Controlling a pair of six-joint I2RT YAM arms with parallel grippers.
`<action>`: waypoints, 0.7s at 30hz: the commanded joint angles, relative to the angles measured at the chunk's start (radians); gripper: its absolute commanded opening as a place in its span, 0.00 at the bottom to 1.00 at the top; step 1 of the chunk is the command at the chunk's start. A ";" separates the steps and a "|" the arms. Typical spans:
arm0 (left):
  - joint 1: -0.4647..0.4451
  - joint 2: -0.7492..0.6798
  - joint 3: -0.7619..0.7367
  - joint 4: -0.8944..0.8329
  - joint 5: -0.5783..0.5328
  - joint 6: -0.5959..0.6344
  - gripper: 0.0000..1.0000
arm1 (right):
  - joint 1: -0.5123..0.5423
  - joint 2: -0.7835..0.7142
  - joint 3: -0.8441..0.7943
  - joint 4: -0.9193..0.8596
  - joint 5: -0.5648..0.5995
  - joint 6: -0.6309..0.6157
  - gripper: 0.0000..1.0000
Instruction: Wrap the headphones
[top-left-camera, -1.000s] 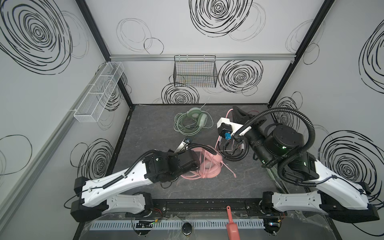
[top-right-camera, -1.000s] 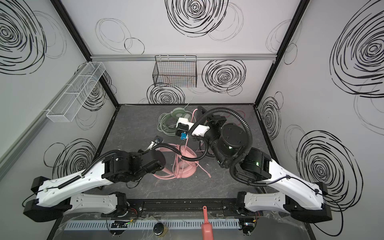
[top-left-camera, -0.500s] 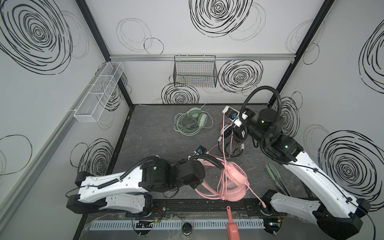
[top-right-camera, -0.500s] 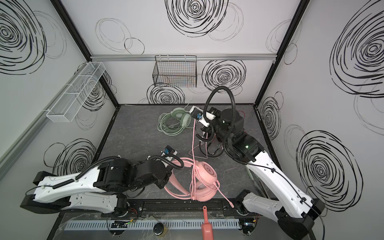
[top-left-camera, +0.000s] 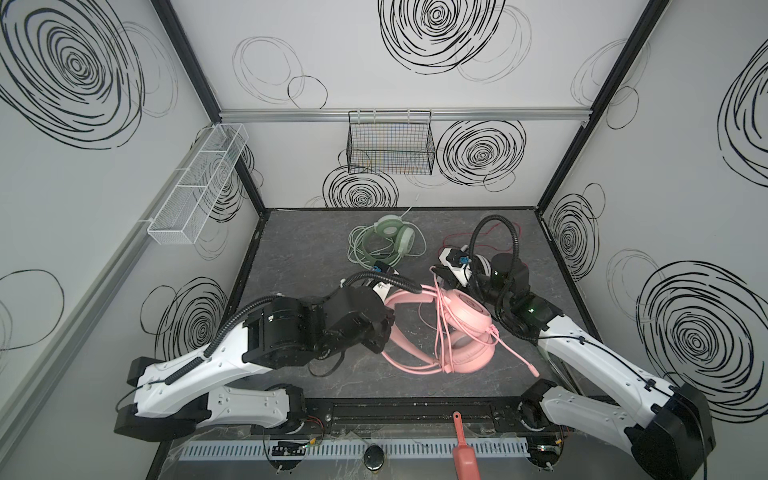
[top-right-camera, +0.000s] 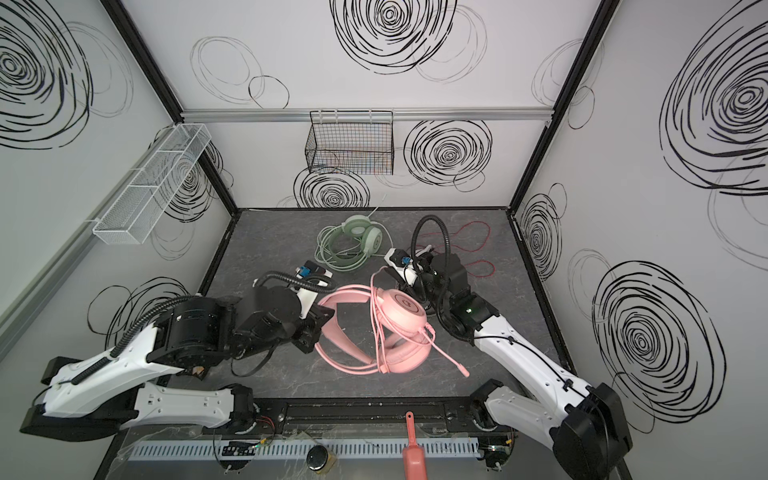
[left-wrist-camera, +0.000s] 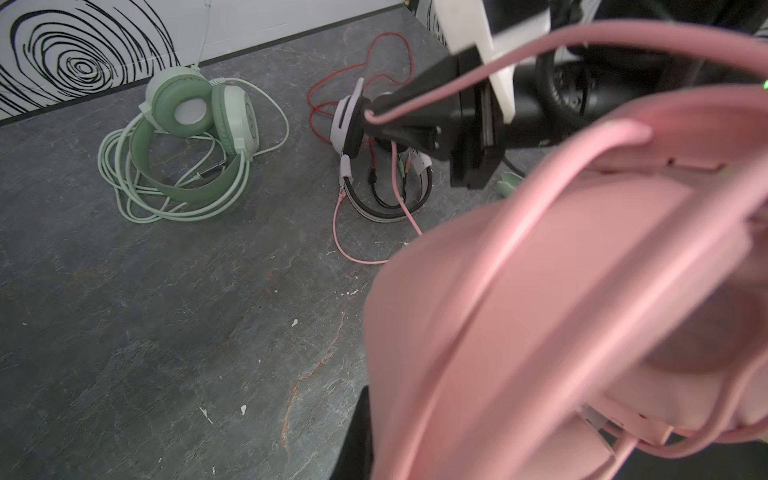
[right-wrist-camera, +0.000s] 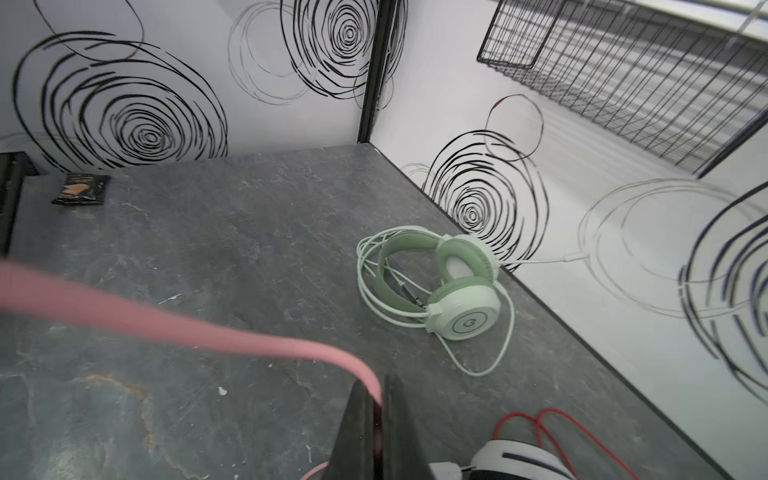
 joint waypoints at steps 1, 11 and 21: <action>0.096 -0.028 0.080 0.124 0.123 0.015 0.00 | -0.004 -0.017 -0.070 0.207 -0.151 0.118 0.06; 0.294 0.104 0.363 0.076 0.188 0.083 0.00 | -0.002 0.049 -0.225 0.382 -0.209 0.254 0.18; 0.378 0.238 0.573 0.081 0.185 0.106 0.00 | 0.016 0.086 -0.331 0.470 -0.274 0.309 0.20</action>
